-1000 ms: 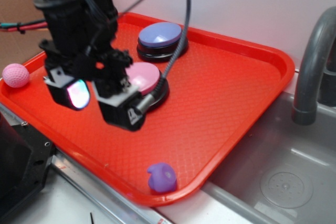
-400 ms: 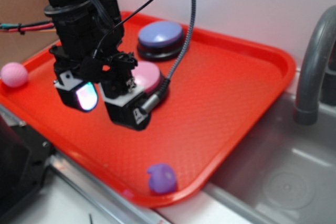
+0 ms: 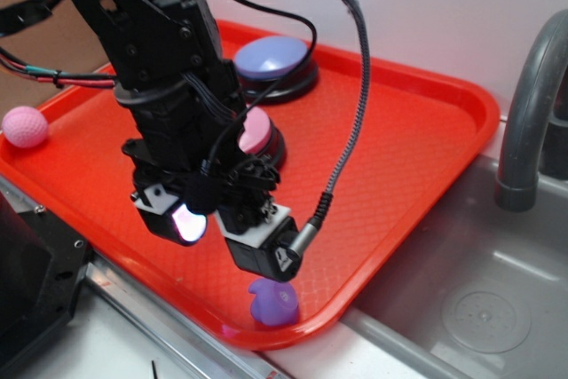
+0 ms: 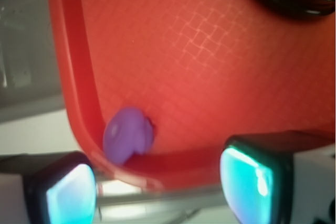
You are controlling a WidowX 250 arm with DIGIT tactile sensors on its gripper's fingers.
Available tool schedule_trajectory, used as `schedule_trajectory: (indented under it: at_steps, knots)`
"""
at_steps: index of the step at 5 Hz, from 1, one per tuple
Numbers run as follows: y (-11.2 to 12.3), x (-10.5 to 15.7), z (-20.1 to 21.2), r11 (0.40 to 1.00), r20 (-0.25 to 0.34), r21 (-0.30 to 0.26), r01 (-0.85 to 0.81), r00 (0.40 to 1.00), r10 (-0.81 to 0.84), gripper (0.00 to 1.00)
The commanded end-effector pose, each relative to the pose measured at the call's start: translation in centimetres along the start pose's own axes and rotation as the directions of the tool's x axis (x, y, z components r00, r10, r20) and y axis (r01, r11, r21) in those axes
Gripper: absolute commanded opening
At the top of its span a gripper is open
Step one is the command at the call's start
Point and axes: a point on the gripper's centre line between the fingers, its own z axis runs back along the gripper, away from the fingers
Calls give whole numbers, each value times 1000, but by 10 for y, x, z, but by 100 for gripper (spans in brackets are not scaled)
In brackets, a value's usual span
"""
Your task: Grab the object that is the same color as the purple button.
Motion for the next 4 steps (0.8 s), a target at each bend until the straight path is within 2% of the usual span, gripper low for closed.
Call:
schedule_trajectory:
  at_steps: [1, 2, 3, 4]
  knots:
    - [-5, 1, -10, 994, 14, 19, 109, 994, -109, 100]
    - [-6, 2, -18, 983, 10, 30, 181, 983, -181, 100]
    - [-13, 4, -29, 984, 1, 75, 162, 987, -163, 100]
    - [-16, 2, -42, 982, -22, 71, 177, 984, -175, 21]
